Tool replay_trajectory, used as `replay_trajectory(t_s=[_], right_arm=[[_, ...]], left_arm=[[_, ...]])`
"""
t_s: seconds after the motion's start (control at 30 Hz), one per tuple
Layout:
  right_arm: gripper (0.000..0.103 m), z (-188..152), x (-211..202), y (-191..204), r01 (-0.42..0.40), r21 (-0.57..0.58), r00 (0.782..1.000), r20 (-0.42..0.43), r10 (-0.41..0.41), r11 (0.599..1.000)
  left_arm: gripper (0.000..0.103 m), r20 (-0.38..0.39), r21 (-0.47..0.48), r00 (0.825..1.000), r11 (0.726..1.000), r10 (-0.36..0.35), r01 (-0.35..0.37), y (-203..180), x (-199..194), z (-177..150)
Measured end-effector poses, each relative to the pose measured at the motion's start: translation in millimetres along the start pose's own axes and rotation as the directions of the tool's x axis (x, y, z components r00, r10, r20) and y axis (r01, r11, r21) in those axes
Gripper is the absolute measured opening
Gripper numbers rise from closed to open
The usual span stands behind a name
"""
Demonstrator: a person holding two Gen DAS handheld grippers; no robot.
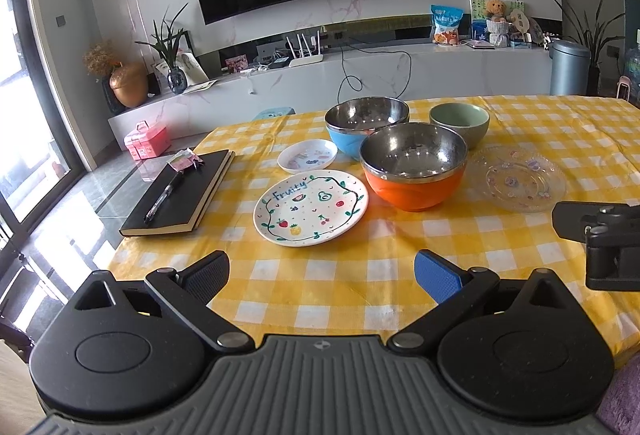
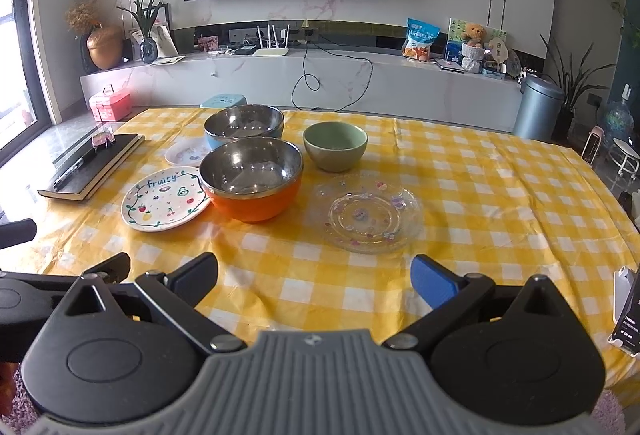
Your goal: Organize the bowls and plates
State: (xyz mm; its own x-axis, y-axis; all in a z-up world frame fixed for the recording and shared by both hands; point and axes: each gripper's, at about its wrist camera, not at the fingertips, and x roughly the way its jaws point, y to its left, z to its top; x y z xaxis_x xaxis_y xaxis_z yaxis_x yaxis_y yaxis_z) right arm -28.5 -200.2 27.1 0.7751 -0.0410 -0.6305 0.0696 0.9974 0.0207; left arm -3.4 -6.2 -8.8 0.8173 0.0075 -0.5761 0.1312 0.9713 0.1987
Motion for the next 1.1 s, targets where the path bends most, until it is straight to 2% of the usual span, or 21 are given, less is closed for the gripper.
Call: replay_trajectory(t_s=[1.1], right_arm=[[0.100,-3.7,2.6,5.5,-0.007,-0.008,1.000,-0.009,0.007,1.000]], left_arm=[[0.103,-0.005,0.001,1.000,1.000,-0.002,0.002,-0.9,0.5,-3.3]])
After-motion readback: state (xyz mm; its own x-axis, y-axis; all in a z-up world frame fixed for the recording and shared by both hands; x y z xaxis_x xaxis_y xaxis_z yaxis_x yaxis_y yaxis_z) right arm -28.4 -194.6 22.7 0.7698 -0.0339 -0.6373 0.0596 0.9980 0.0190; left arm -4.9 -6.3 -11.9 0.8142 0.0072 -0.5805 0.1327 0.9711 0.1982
